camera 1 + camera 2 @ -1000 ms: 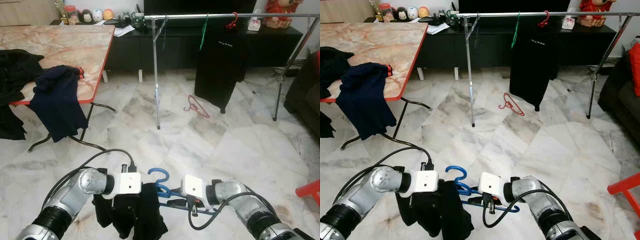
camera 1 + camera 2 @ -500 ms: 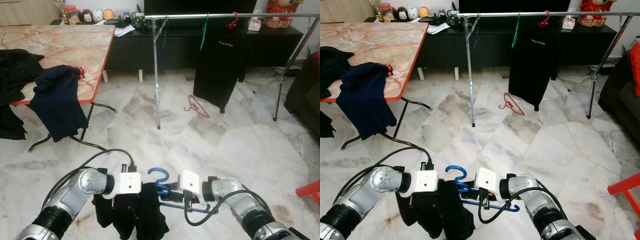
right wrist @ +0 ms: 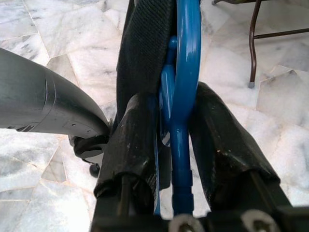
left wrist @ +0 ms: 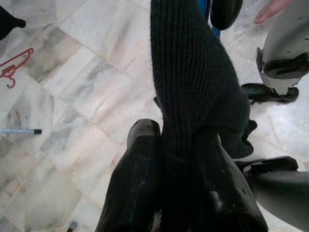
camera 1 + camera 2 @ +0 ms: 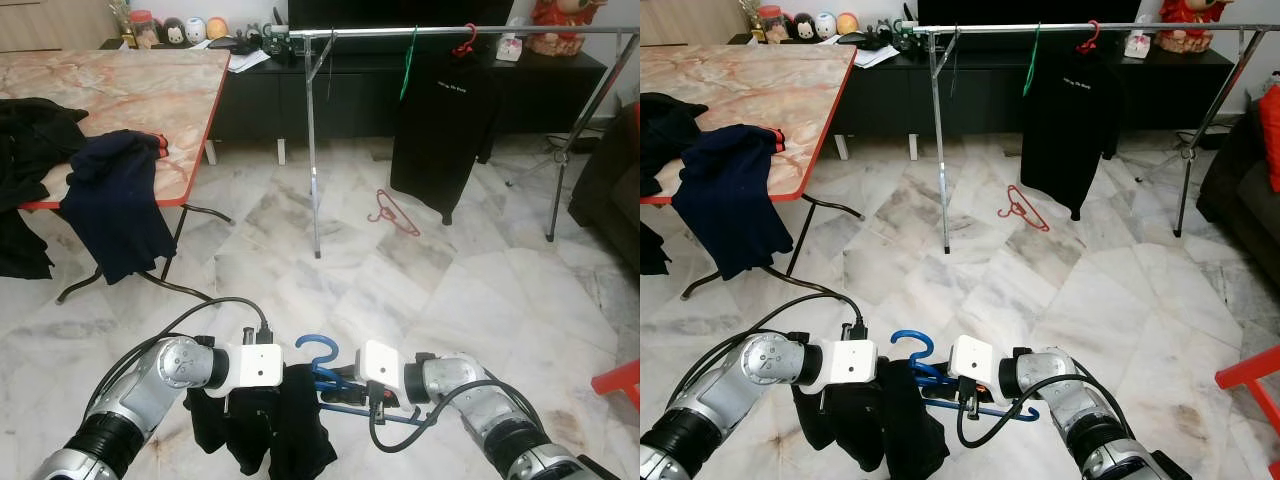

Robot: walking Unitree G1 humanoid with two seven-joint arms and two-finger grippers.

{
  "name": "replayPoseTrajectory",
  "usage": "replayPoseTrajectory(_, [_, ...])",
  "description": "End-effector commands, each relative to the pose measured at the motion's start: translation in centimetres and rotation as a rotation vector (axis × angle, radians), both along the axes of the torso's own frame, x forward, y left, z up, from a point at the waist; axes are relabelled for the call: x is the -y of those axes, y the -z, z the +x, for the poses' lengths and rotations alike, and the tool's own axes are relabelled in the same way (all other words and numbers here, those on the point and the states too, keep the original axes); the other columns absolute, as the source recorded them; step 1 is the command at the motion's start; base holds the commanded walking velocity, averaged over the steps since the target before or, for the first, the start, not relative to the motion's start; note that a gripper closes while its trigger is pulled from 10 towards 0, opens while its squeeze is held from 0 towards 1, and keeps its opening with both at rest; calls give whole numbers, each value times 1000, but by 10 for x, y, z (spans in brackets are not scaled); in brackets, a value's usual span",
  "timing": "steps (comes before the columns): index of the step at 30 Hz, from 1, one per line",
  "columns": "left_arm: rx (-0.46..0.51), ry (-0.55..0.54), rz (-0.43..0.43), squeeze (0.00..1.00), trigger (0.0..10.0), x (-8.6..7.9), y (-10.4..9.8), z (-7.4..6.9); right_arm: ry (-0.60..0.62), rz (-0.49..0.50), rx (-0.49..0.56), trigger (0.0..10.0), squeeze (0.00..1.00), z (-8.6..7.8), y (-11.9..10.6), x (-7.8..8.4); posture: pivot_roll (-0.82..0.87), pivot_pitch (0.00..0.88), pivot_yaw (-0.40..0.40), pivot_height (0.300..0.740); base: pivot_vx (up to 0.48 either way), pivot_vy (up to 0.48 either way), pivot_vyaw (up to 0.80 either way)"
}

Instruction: Hang hanger

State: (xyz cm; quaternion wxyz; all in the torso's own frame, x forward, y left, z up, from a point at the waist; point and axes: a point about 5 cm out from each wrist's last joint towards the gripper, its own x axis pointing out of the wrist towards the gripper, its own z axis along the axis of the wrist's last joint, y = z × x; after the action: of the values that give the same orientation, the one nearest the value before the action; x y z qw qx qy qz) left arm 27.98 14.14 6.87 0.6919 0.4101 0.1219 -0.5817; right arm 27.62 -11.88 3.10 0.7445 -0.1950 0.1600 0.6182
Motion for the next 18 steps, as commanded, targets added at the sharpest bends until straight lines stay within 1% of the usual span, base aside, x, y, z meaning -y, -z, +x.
replayPoseTrajectory(1, [28,4,-20,0,10000,4,-8,4,1,-1,5,0,0,2,-1,2,-31,30,-15,740,0,0,0])
replayPoseTrajectory(8, [36,4,-20,0,10000,4,-10,7,-9,-6,-2,0,0,0,0,2,-26,21,-16,740,0,0,0])
replayPoseTrajectory(18, [41,6,-15,0,10000,3,-10,7,3,-16,11,0,0,1,0,3,-25,6,-12,740,0,0,0])
